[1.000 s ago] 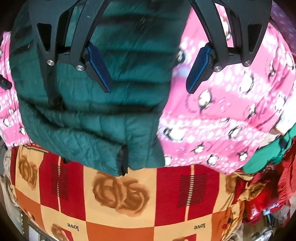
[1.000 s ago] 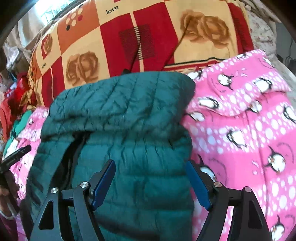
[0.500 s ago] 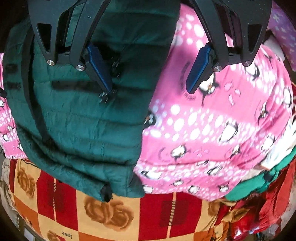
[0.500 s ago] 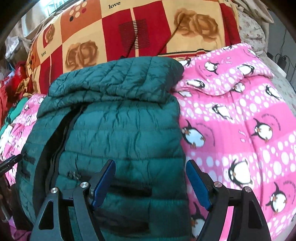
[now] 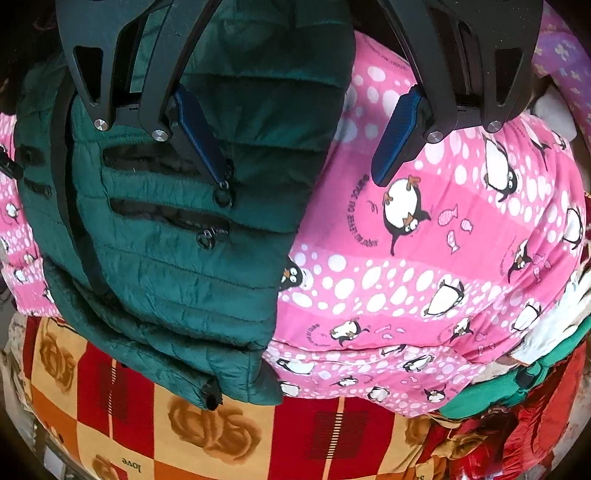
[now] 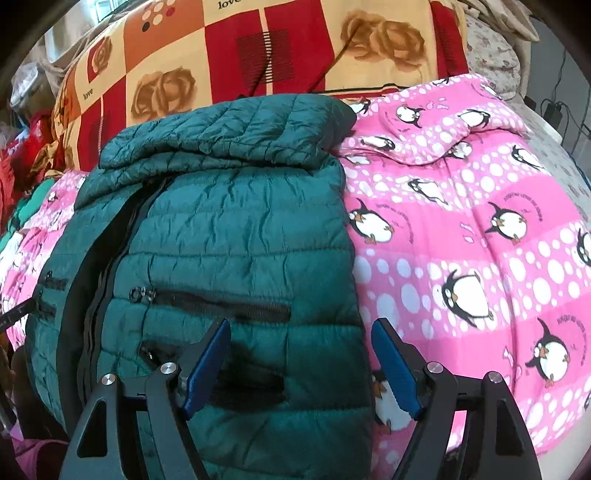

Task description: Fold large clothes

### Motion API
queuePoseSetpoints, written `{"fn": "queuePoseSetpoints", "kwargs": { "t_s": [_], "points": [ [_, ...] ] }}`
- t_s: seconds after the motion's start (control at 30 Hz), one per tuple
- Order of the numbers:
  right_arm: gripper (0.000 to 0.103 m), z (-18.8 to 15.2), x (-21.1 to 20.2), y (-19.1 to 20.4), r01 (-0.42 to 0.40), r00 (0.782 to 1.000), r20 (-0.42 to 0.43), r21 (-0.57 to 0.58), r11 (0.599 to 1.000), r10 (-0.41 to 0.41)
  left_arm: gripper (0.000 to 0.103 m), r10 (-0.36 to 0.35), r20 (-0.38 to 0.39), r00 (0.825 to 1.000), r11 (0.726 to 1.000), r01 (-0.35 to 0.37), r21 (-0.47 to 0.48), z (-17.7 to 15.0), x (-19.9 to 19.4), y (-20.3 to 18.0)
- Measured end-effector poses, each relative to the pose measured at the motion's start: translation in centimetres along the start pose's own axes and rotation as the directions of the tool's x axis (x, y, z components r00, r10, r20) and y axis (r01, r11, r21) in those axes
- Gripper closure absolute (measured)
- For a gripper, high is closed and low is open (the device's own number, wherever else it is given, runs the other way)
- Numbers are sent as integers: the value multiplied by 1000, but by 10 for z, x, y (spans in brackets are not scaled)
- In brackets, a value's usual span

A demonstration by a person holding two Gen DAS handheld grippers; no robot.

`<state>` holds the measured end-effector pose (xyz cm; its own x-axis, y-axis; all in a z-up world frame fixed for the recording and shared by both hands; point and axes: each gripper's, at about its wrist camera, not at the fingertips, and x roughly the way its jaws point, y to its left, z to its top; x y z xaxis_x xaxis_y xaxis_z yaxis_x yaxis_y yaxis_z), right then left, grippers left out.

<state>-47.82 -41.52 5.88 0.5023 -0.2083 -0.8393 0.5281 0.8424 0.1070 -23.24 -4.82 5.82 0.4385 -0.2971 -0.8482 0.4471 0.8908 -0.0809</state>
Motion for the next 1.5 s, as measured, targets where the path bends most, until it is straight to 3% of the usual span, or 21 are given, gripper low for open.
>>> {"fn": "queuePoseSetpoints", "kwargs": {
  "t_s": [0.5, 0.8, 1.13, 1.27, 1.4, 1.5],
  "points": [
    [27, -31, -14, -1, -4, 999, -42, -15, 1000, 4, 21, -62, -75, 995, 998, 62, -7, -26, -3, 10],
    [27, -54, -15, -12, -36, 992, -117, -1, 999, 36, 21, -111, -135, 985, 994, 107, -38, -36, 3, 13],
    [27, -77, -15, -27, -91, 975, -199, 53, 994, 100, 21, -134, -183, 974, 991, 133, -20, -48, 4, 12],
    [27, -88, -14, -26, -152, 959, -231, 71, 986, 164, 20, -154, -211, 965, 988, 151, -28, -57, 5, 16],
    [27, -100, -8, -21, -206, 936, -276, 75, 976, 219, 13, -144, -225, 964, 989, 144, -15, -66, 6, 17],
    [27, -102, -9, -17, -204, 942, -260, 59, 977, 212, 13, -148, -229, 962, 989, 148, -17, -69, 7, 16]
  ]
}}
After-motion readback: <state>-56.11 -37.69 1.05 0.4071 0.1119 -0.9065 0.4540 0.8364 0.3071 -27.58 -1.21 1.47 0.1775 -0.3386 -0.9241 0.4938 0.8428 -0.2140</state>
